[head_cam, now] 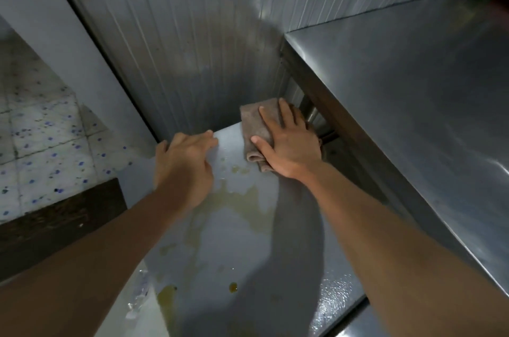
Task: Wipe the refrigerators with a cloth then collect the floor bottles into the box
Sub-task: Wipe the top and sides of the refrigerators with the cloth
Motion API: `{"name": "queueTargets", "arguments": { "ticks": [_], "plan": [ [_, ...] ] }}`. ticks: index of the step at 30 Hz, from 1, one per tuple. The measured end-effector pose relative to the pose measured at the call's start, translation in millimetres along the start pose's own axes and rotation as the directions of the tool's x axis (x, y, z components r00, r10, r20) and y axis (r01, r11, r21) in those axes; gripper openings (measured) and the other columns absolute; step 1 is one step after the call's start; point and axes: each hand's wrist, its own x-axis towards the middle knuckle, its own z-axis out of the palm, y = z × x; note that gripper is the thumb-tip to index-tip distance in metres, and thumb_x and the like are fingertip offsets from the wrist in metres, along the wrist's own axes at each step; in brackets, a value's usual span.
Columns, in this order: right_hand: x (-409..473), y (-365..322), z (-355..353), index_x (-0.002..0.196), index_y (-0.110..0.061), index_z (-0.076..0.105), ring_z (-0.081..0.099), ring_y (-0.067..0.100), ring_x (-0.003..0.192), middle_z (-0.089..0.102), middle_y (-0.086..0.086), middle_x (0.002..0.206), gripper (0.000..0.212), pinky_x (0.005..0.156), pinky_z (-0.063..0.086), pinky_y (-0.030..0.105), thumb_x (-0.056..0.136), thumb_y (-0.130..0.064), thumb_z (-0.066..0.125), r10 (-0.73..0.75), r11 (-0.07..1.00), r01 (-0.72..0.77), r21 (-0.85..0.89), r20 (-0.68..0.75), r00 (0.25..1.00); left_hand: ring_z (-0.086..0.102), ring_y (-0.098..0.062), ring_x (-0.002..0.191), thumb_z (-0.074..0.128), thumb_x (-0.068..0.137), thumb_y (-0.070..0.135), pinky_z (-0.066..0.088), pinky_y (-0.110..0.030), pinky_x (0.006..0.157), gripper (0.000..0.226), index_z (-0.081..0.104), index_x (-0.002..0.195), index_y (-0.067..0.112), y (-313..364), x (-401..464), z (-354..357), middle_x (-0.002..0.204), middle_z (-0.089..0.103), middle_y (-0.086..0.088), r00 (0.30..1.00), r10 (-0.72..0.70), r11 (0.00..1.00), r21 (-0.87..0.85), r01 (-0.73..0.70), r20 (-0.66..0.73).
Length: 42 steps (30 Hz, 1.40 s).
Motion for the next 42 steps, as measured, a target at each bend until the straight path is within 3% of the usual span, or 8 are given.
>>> {"name": "queueTargets", "arguments": {
  "ticks": [6, 11, 17, 21, 25, 28, 35, 42],
  "plan": [
    [22.1, -1.4, -8.8, 0.137, -0.031, 0.035, 0.025, 0.033, 0.136, 0.032, 0.006, 0.144, 0.052, 0.107, 0.031, 0.052, 0.093, -0.057, 0.032, -0.052, 0.998, 0.054, 0.041, -0.038, 0.998, 0.037, -0.023, 0.130, 0.048, 0.080, -0.004, 0.027, -0.047, 0.108, 0.056, 0.052, 0.132, 0.018, -4.8, -2.0, -7.2, 0.144, 0.044, 0.003, 0.994, 0.001, 0.999, -0.044, 0.004, 0.107],
    [6.5, -34.2, -7.5, 0.136, -0.031, 0.036, 0.023, 0.035, 0.136, 0.035, 0.006, 0.142, 0.048, 0.110, 0.023, 0.052, 0.094, -0.053, 0.031, -0.132, 0.989, 0.126, -0.081, -0.071, 0.989, 0.048, -0.029, 0.117, 0.050, 0.075, -0.006, 0.033, -0.042, 0.100, 0.051, 0.059, 0.122, 0.014, -30.3, -43.7, -32.1, 0.125, 0.059, -0.008, 0.991, -0.117, 0.993, -0.018, 0.116, -0.066],
    [-18.4, -107.1, -3.9, 0.143, -0.035, 0.028, 0.018, 0.032, 0.139, 0.028, 0.005, 0.150, 0.054, 0.114, 0.012, 0.051, 0.093, -0.055, 0.027, -0.205, 0.978, 0.204, -0.033, -0.019, 0.979, 0.055, -0.026, 0.113, 0.044, 0.081, -0.001, 0.044, -0.044, 0.095, 0.047, 0.046, 0.124, 0.018, -53.8, -70.9, -54.7, 0.124, 0.058, -0.003, 0.954, -0.300, 0.936, -0.186, 0.299, 0.024],
    [-37.3, -169.2, 3.4, 0.146, -0.039, 0.024, 0.006, 0.030, 0.144, 0.020, 0.000, 0.155, 0.061, 0.115, -0.002, 0.050, 0.090, -0.061, 0.011, -0.260, 0.954, 0.250, 0.168, 0.044, 0.965, 0.056, -0.027, 0.106, 0.046, 0.083, 0.005, 0.046, -0.046, 0.089, 0.033, 0.048, 0.114, 0.017, -56.2, -81.6, -66.3, 0.115, 0.059, -0.005, 0.938, -0.346, 0.906, -0.262, 0.332, -0.011],
    [-23.1, -161.3, 1.1, 0.133, -0.031, 0.045, 0.033, 0.028, 0.129, 0.043, 0.002, 0.138, 0.044, 0.104, 0.026, 0.042, 0.097, -0.046, 0.023, -0.241, 0.961, 0.251, 0.114, -0.092, 0.966, 0.054, -0.028, 0.106, 0.046, 0.082, 0.010, 0.047, -0.048, 0.087, 0.032, 0.049, 0.113, 0.016, -67.2, -95.5, -78.1, 0.117, 0.055, -0.007, 0.942, -0.334, 0.914, -0.256, 0.313, -0.042],
    [-6.3, -150.1, 4.5, 0.123, -0.024, 0.051, 0.038, 0.032, 0.121, 0.047, 0.009, 0.129, 0.039, 0.102, 0.029, 0.044, 0.098, -0.043, 0.029, -0.046, 0.999, 0.045, -0.018, -0.108, 0.993, 0.052, -0.026, 0.108, 0.048, 0.083, 0.005, 0.046, -0.047, 0.088, 0.034, 0.049, 0.113, 0.020, -82.6, -105.3, -83.9, 0.117, 0.051, -0.005, 0.949, -0.314, 0.926, -0.224, 0.305, -0.006],
    [-28.9, -208.2, 13.3, 0.134, -0.038, 0.034, 0.023, 0.039, 0.136, 0.036, 0.011, 0.140, 0.057, 0.108, 0.007, 0.065, 0.085, -0.061, 0.017, -0.106, 0.994, 0.106, -0.009, -0.013, 0.994, 0.049, -0.024, 0.114, 0.050, 0.084, 0.001, 0.045, -0.046, 0.091, 0.038, 0.048, 0.119, 0.018, -106.9, -122.1, -96.5, 0.122, 0.048, -0.006, 0.942, -0.331, 0.920, -0.203, 0.335, 0.055],
    [-57.8, -238.4, 11.0, 0.142, -0.039, 0.024, 0.002, 0.039, 0.144, 0.011, 0.005, 0.156, 0.057, 0.112, 0.002, 0.064, 0.090, -0.048, 0.045, -0.245, 0.968, 0.247, -0.052, 0.036, 0.969, 0.049, -0.026, 0.111, 0.050, 0.084, 0.002, 0.045, -0.046, 0.088, 0.036, 0.049, 0.118, 0.015, -102.7, -125.9, -107.4, 0.120, 0.049, -0.009, 0.962, -0.267, 0.951, -0.147, 0.272, 0.054]
  ]
}}
